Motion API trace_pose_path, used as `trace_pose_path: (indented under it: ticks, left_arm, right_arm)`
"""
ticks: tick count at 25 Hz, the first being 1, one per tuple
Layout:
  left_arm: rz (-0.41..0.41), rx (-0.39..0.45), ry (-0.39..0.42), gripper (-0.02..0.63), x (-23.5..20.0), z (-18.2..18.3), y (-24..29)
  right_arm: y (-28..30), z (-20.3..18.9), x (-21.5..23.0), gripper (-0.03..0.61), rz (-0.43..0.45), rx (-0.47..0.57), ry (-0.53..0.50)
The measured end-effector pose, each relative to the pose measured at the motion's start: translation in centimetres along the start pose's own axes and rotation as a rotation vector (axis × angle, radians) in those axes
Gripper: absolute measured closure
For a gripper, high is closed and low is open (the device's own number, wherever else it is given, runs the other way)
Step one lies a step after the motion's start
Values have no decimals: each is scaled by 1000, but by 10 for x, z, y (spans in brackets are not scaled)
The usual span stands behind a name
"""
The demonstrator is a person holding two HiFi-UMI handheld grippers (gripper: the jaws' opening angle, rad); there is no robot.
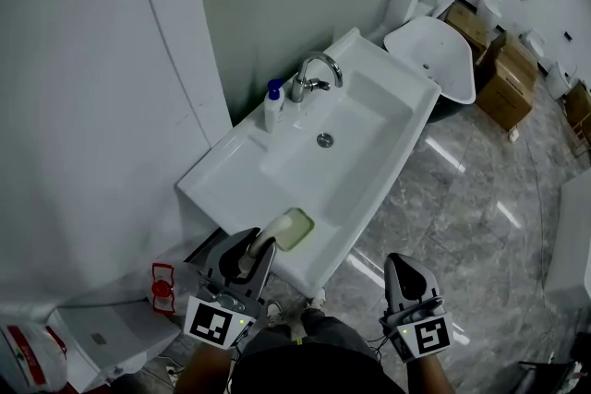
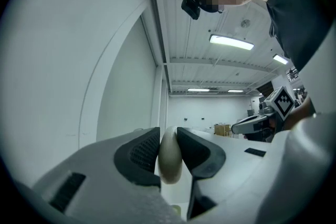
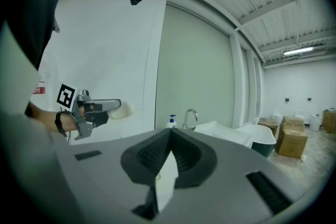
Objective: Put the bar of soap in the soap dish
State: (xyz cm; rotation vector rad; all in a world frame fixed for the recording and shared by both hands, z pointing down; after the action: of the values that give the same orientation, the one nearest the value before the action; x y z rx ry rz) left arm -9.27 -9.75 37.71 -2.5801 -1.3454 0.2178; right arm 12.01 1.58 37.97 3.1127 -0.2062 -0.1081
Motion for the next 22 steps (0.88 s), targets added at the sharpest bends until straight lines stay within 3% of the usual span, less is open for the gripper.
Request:
trace_pose_path:
  ticks: [4, 7, 13, 15, 22]
  left_arm:
    - [8, -40, 1, 506, -11, -31, 9]
    - [14, -135, -49, 506, -14, -71, 15]
    - [-24, -393, -35, 506, -19, -223, 11]
    - [-26, -475, -31, 506, -19, -259, 3]
    - [9, -506, -28, 508, -17, -276, -3]
  right_arm:
    - [13, -7, 5, 568, 11, -14, 5]
    - [21, -11, 7, 568, 13, -37, 16]
    - [26, -29, 18, 568, 5, -94, 29]
    - [23, -34, 23, 568, 2, -110, 27]
    - [21, -50, 37, 568, 2, -137, 42]
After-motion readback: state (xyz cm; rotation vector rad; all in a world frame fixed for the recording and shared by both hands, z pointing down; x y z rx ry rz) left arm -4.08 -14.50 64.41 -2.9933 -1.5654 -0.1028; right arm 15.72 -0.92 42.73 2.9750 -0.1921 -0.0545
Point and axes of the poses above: the fingertips, and each gripper's own axes: y forward along the fingers, x to its right, z out of its top, the point moved 3 cm from there along -y, backward along the fingers, and after that the axes turned 10 degrees about x, right-handed, at the moved point
